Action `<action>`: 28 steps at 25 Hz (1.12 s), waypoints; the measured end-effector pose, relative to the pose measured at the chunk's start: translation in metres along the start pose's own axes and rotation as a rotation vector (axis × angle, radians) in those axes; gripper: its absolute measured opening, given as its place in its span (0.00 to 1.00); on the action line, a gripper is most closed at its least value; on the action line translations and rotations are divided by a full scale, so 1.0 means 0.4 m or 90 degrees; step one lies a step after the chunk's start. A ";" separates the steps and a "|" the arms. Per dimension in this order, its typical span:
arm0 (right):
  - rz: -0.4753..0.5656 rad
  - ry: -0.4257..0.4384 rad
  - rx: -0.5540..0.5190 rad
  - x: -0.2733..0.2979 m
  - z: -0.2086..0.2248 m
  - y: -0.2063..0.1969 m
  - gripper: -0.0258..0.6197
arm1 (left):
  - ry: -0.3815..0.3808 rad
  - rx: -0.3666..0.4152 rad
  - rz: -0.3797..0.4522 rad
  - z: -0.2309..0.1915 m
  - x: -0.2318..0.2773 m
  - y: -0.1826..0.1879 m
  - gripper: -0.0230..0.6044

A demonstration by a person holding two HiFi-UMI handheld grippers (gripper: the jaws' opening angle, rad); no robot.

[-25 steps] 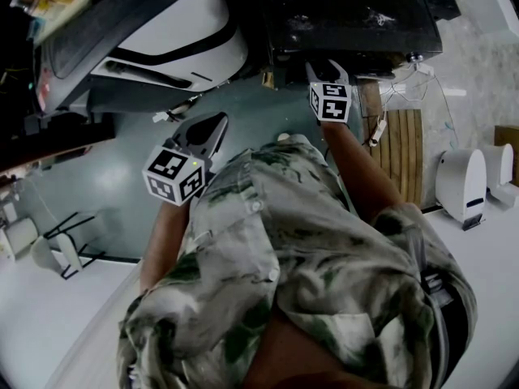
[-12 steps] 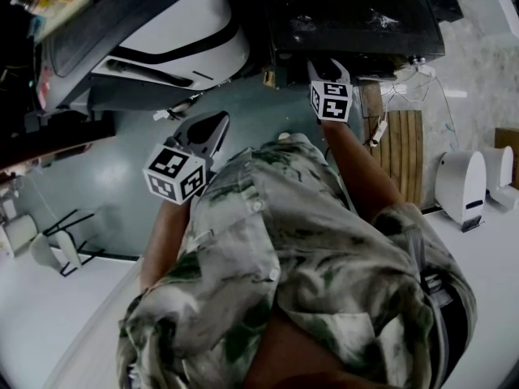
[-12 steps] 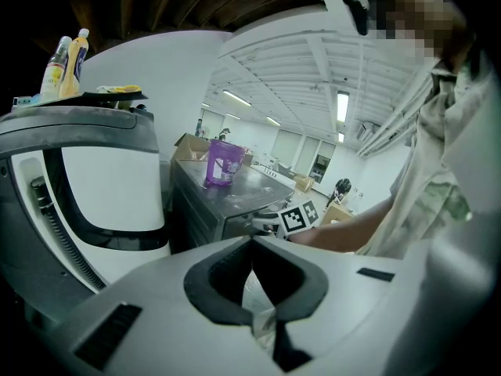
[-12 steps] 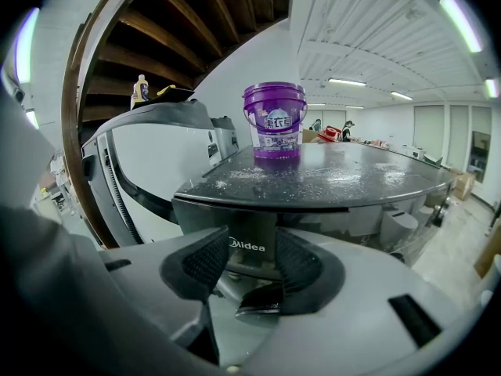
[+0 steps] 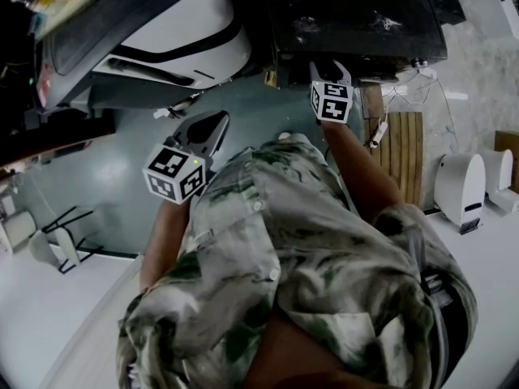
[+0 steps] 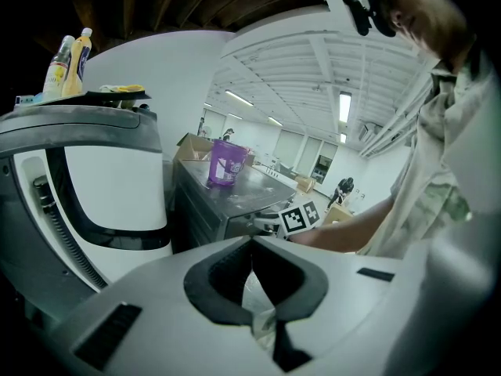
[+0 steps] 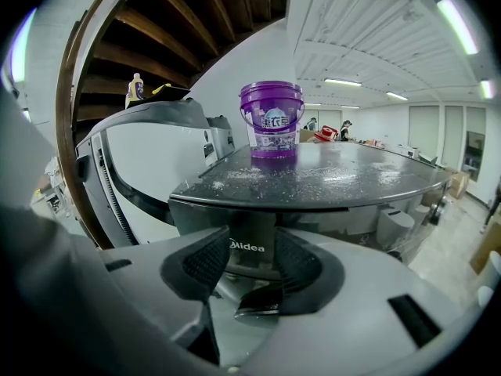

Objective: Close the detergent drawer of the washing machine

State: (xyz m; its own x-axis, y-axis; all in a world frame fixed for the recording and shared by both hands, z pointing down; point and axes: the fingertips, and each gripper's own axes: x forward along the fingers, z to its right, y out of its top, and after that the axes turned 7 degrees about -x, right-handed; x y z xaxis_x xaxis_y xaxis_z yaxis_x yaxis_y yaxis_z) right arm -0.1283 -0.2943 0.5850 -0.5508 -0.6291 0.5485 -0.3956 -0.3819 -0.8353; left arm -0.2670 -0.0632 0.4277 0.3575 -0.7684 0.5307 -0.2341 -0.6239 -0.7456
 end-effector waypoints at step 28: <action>-0.005 -0.021 -0.021 -0.134 -0.030 -0.033 0.14 | -0.058 0.012 -0.010 -0.007 -0.083 -0.061 0.08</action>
State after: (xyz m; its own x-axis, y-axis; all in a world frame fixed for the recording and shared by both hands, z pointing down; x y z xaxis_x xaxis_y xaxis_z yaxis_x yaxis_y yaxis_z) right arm -0.1025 -0.2475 0.5673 -0.5233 -0.6481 0.5533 -0.4246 -0.3646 -0.8287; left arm -0.2758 -0.0231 0.4294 0.4422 -0.7420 0.5038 -0.2117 -0.6322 -0.7453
